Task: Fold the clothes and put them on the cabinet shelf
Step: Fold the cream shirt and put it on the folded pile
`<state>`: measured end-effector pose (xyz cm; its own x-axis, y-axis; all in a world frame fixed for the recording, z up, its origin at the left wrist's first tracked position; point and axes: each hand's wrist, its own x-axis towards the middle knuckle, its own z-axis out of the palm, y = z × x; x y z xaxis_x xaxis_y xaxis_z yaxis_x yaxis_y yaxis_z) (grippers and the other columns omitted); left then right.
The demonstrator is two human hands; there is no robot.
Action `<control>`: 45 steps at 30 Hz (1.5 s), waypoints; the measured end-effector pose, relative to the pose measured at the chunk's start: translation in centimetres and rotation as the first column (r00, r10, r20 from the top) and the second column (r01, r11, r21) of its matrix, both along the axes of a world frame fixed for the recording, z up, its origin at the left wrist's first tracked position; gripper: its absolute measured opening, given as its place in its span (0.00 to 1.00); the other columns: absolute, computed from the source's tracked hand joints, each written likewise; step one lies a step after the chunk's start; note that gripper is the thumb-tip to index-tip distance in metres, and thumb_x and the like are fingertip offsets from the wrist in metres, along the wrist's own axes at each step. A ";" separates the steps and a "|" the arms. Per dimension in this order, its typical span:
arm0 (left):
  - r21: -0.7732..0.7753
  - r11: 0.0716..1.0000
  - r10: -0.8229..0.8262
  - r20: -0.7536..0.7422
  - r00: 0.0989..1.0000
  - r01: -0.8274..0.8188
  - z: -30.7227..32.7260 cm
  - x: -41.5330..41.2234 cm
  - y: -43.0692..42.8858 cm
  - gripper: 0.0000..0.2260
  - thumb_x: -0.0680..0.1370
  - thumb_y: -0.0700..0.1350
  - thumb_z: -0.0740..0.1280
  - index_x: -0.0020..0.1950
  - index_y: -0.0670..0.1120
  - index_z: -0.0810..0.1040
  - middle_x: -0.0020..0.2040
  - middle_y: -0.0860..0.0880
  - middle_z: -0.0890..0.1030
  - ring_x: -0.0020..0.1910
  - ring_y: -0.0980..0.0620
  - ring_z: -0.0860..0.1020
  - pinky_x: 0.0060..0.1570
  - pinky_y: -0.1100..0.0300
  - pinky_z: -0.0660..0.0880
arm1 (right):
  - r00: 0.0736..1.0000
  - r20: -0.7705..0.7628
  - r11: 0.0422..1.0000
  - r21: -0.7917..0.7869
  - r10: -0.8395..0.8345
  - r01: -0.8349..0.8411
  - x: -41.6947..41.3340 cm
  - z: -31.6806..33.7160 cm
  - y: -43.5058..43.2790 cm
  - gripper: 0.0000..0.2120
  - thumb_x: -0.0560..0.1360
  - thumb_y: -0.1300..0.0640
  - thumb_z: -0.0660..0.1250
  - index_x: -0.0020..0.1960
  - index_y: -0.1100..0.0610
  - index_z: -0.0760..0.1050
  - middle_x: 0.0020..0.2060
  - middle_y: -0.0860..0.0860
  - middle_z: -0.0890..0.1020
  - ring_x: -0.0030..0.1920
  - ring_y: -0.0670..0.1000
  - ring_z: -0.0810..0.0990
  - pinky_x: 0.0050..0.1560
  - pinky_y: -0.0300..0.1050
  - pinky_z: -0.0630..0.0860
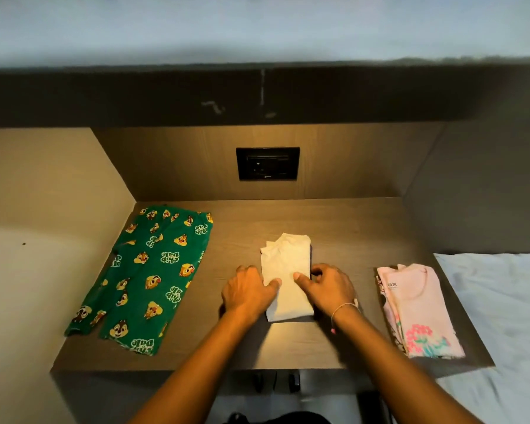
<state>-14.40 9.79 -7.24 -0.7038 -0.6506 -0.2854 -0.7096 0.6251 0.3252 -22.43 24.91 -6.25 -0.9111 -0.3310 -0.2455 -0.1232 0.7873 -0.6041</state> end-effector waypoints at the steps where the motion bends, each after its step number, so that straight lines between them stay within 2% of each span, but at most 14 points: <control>1: 0.002 1.000 -0.004 -0.034 0.999 0.004 0.2 -0.1 0.6 0.21 0.73 0.62 0.66 0.53 0.46 0.79 0.54 0.45 0.78 0.51 0.43 0.79 0.45 0.54 0.75 | 1.000 -0.031 1.000 0.031 -0.002 0.003 0.4 -0.1 -0.4 0.20 0.71 0.38 0.68 0.54 0.51 0.80 0.48 0.51 0.84 0.48 0.53 0.81 0.48 0.50 0.80; 4: 0.072 0.996 0.059 -0.118 0.991 -0.051 0.9 -0.7 1.8 0.13 0.73 0.54 0.68 0.49 0.45 0.81 0.53 0.45 0.76 0.50 0.43 0.78 0.46 0.53 0.76 | 0.997 -0.046 0.998 0.035 -0.057 0.059 0.9 0.1 -1.4 0.15 0.71 0.45 0.71 0.51 0.53 0.82 0.48 0.53 0.85 0.47 0.55 0.82 0.48 0.50 0.80; 9: 0.298 0.941 0.260 -0.323 0.910 -0.163 0.9 -0.1 2.5 0.12 0.70 0.53 0.69 0.31 0.49 0.75 0.36 0.50 0.79 0.35 0.51 0.76 0.31 0.59 0.70 | 0.991 0.009 0.985 -0.110 -0.134 0.135 1.7 0.1 -1.4 0.10 0.72 0.49 0.70 0.46 0.55 0.82 0.45 0.54 0.86 0.46 0.56 0.82 0.47 0.51 0.80; 13: 0.601 0.789 0.421 -0.375 0.826 -0.129 1.7 -0.1 1.5 0.05 0.74 0.44 0.69 0.42 0.49 0.73 0.42 0.46 0.80 0.44 0.45 0.79 0.46 0.48 0.79 | 0.957 0.253 0.892 -0.387 -0.142 0.235 2.4 0.7 -1.5 0.08 0.75 0.54 0.69 0.51 0.57 0.77 0.47 0.54 0.84 0.48 0.54 0.83 0.51 0.56 0.81; 16: 0.727 0.686 0.419 -0.428 0.800 0.030 2.5 0.6 1.1 0.18 0.73 0.33 0.68 0.57 0.49 0.68 0.55 0.42 0.80 0.54 0.42 0.80 0.54 0.40 0.78 | 0.913 0.399 0.749 -0.581 -0.080 0.319 3.1 1.6 -1.1 0.12 0.76 0.65 0.66 0.58 0.59 0.70 0.54 0.58 0.82 0.52 0.55 0.82 0.55 0.59 0.80; 19: 0.740 0.643 0.338 -0.502 0.796 0.194 3.7 1.5 1.8 0.30 0.71 0.29 0.69 0.66 0.53 0.66 0.62 0.45 0.76 0.60 0.45 0.76 0.55 0.47 0.79 | 0.883 0.469 0.677 -0.645 -0.017 0.355 3.7 2.6 0.7 0.21 0.75 0.69 0.64 0.65 0.55 0.66 0.57 0.57 0.81 0.54 0.54 0.81 0.53 0.55 0.81; 24: 0.740 0.545 0.173 -0.558 0.812 0.393 5.2 1.6 6.1 0.29 0.72 0.32 0.71 0.67 0.56 0.69 0.63 0.50 0.77 0.60 0.49 0.78 0.58 0.47 0.78 | 0.909 0.416 0.674 -0.665 -0.024 0.322 3.7 4.6 6.4 0.25 0.75 0.71 0.63 0.66 0.52 0.64 0.53 0.51 0.81 0.53 0.51 0.81 0.52 0.52 0.81; 27: 0.744 0.488 0.152 -0.588 0.795 0.457 5.7 -0.4 10.0 0.32 0.71 0.32 0.73 0.72 0.48 0.68 0.66 0.48 0.74 0.63 0.49 0.76 0.61 0.49 0.77 | 0.950 0.299 0.677 -0.680 -0.094 0.282 2.2 6.4 11.1 0.24 0.76 0.70 0.65 0.66 0.52 0.64 0.55 0.50 0.79 0.54 0.51 0.81 0.50 0.50 0.82; 30: 0.714 0.462 0.074 -0.622 0.780 0.526 5.8 -3.2 14.3 0.34 0.70 0.35 0.75 0.73 0.45 0.67 0.68 0.49 0.71 0.65 0.50 0.73 0.62 0.53 0.76 | 0.979 0.142 0.777 -0.595 -0.149 0.205 -0.2 7.7 16.3 0.23 0.76 0.61 0.68 0.66 0.49 0.65 0.60 0.49 0.77 0.56 0.51 0.79 0.50 0.47 0.81; 33: 0.608 0.578 -0.120 -0.596 0.794 0.544 4.8 -5.7 17.6 0.35 0.71 0.42 0.76 0.74 0.44 0.66 0.70 0.48 0.69 0.68 0.47 0.70 0.66 0.56 0.71 | 0.969 0.089 0.883 -0.399 -0.230 0.246 -2.3 6.6 20.0 0.25 0.76 0.57 0.69 0.69 0.49 0.64 0.65 0.52 0.75 0.60 0.56 0.78 0.55 0.53 0.78; 35: 0.348 0.741 -0.423 -0.422 0.802 0.574 3.1 -6.3 18.7 0.38 0.72 0.53 0.74 0.77 0.47 0.62 0.75 0.47 0.63 0.73 0.45 0.62 0.70 0.53 0.63 | 0.965 0.080 0.953 -0.156 -0.250 0.260 -2.5 5.0 21.3 0.29 0.75 0.52 0.70 0.72 0.51 0.62 0.69 0.55 0.73 0.64 0.60 0.75 0.60 0.57 0.75; 37: 0.083 0.791 -0.571 -0.255 0.780 0.606 1.7 -5.8 18.8 0.40 0.71 0.65 0.68 0.78 0.53 0.57 0.79 0.49 0.53 0.75 0.42 0.52 0.72 0.45 0.53 | 0.970 -0.013 0.970 -0.001 -0.241 0.241 -2.0 3.5 22.3 0.33 0.74 0.43 0.69 0.73 0.49 0.60 0.70 0.54 0.72 0.65 0.61 0.74 0.62 0.59 0.74; 41: -0.161 0.686 -0.718 -0.314 0.622 0.710 0.1 -5.6 17.5 0.47 0.68 0.77 0.55 0.79 0.54 0.46 0.80 0.51 0.40 0.78 0.48 0.36 0.74 0.42 0.39 | 0.914 -0.406 0.999 0.037 -0.007 0.023 -3.7 3.0 23.2 0.31 0.76 0.35 0.60 0.75 0.44 0.56 0.75 0.49 0.65 0.71 0.55 0.67 0.65 0.58 0.69; 45: -0.146 0.530 -0.848 -0.085 0.524 0.835 -0.5 -7.1 16.8 0.54 0.64 0.81 0.51 0.79 0.49 0.40 0.80 0.50 0.39 0.76 0.48 0.31 0.73 0.40 0.33 | 0.893 -0.268 0.899 0.355 0.362 -0.258 -6.5 1.0 22.3 0.30 0.81 0.40 0.49 0.78 0.48 0.42 0.79 0.48 0.46 0.79 0.53 0.45 0.76 0.57 0.46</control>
<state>-21.50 26.55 -7.78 -0.9599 0.2500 -0.1270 0.2052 0.9349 0.2896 -28.93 47.20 -5.27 -0.8190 -0.5662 -0.0932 -0.5359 0.8127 -0.2288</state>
